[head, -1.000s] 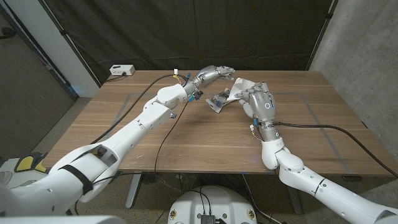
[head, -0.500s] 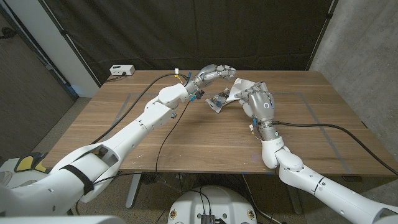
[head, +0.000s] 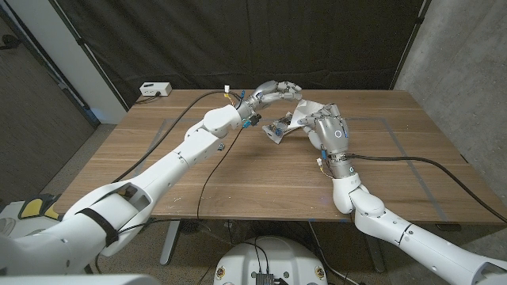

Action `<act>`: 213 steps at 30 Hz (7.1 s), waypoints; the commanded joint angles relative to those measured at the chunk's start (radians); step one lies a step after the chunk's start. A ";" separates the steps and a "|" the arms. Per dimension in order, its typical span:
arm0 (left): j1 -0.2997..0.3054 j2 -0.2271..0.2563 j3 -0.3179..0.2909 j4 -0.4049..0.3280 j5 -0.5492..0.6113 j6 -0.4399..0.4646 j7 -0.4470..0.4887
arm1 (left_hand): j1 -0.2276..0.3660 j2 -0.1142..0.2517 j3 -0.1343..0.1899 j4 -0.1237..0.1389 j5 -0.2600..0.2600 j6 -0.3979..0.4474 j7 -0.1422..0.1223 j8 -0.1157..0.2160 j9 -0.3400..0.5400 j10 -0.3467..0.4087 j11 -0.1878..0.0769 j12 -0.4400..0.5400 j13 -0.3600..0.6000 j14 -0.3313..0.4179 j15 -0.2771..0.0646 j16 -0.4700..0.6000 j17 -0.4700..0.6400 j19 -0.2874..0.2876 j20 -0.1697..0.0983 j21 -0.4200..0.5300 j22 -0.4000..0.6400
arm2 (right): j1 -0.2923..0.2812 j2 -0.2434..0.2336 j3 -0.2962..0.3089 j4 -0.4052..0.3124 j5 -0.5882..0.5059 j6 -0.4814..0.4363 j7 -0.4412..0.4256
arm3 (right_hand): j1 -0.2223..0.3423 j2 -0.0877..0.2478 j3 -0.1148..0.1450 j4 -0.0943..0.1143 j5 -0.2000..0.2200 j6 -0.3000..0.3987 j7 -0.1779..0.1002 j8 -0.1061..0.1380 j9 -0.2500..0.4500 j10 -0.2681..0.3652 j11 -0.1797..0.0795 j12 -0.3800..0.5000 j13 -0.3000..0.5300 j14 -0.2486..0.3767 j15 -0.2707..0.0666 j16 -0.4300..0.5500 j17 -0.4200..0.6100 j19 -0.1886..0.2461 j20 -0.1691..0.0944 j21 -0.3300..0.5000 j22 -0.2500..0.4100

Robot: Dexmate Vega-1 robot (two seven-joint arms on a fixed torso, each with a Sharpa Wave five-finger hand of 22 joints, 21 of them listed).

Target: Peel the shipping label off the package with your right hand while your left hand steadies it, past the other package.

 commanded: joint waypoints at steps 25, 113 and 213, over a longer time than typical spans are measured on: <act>-0.022 -0.008 0.015 -0.006 -0.038 0.041 -0.069 | 0.121 0.232 0.101 0.037 -0.039 0.132 0.011 0.013 0.040 0.036 -0.051 0.025 -0.020 0.016 -0.037 -0.027 0.056 -0.009 -0.023 0.060 -0.119 | 0.014 -0.003 -0.010 0.022 -0.006 0.024 -0.025 | -0.011 -0.002 -0.003 -0.001 0.013 0.014 0.000 0.004 0.001 0.017 0.000 -0.008 0.006 0.018 -0.166 -0.007 0.009 -0.015 -0.037 0.037 -0.020; 0.003 -0.066 0.010 -0.005 -0.094 0.044 -0.055 | 0.118 0.300 0.149 0.060 -0.048 -0.190 0.046 0.245 0.623 -0.122 -0.015 0.136 0.114 -0.018 -0.048 -0.004 0.169 -0.135 -0.051 0.341 -0.115 | -0.082 0.041 0.113 -0.004 0.246 0.102 -0.044 | -0.502 -0.039 -0.180 0.224 0.012 -0.496 0.044 0.030 0.010 -0.315 0.071 -0.138 -0.055 -0.077 -0.159 -0.306 -0.189 -0.087 0.057 0.013 -0.107; -0.138 -0.124 0.134 0.294 0.686 -0.537 0.505 | 0.081 0.280 0.185 0.050 -0.039 -0.157 0.009 0.285 0.589 -0.072 -0.055 0.168 0.146 0.021 -0.075 -0.004 0.182 -0.049 -0.141 0.315 -0.195 | -0.272 0.207 0.411 -0.450 0.962 0.181 0.368 | -0.275 0.000 0.047 -0.035 -0.190 -0.080 0.164 0.106 0.044 -0.022 0.144 0.177 0.121 0.045 -0.094 0.088 0.082 -0.191 0.158 0.229 0.078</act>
